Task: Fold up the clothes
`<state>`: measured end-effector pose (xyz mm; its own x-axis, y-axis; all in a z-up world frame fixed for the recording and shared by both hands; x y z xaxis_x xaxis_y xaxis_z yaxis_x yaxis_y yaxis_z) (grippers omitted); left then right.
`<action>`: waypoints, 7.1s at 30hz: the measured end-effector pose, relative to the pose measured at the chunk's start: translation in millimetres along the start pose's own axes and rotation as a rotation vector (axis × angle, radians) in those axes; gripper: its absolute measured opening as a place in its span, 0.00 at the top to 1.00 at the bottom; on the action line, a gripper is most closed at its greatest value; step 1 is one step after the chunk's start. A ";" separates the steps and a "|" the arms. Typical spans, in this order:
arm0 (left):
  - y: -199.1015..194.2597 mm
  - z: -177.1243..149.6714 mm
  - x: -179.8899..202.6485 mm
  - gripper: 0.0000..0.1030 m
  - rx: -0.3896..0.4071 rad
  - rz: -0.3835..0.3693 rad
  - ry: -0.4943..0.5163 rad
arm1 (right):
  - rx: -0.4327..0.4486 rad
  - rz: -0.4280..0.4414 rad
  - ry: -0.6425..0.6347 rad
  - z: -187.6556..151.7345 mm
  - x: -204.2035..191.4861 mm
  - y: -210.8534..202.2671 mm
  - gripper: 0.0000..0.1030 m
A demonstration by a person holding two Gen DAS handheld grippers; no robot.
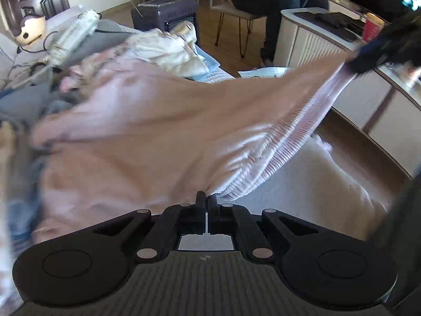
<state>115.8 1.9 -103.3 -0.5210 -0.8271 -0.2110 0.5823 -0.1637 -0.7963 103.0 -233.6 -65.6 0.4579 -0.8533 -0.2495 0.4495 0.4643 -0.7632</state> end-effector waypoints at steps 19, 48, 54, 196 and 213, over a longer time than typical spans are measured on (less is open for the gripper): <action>0.9 -64.8 1.6 0.66 -0.179 0.003 0.025 | -0.357 -0.031 0.029 -89.3 -13.0 71.2 0.71; -27.5 -73.7 -34.5 0.35 -0.161 0.099 -0.191 | -0.207 -0.035 -0.192 -39.1 -84.7 -6.6 0.30; -28.2 -71.4 -30.9 0.34 -0.151 0.090 -0.172 | -0.260 -0.101 -0.135 -50.2 -58.8 -7.9 0.29; 52.6 -85.5 40.2 0.32 -0.254 0.098 -0.184 | -0.248 -0.038 -0.185 -84.3 -27.5 83.6 0.50; 62.0 -91.3 34.4 0.37 -0.250 0.177 -0.166 | -0.246 -0.064 -0.173 -86.4 -25.2 94.7 0.50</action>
<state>77.0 12.3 -211.6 -0.3048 -0.9104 -0.2797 0.4728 0.1102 -0.8742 67.8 -188.7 -183.1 0.5681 -0.8159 -0.1072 0.2916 0.3214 -0.9009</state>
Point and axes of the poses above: each gripper's, at about its wrist camera, not at the fingertips, and y roughly the way its jaws point, x to its right, z to its top, the point moved 5 cm from there along y, roughly the way its jaws point, and after that the axes turned 11 degrees about z, right-handed, at the moved point
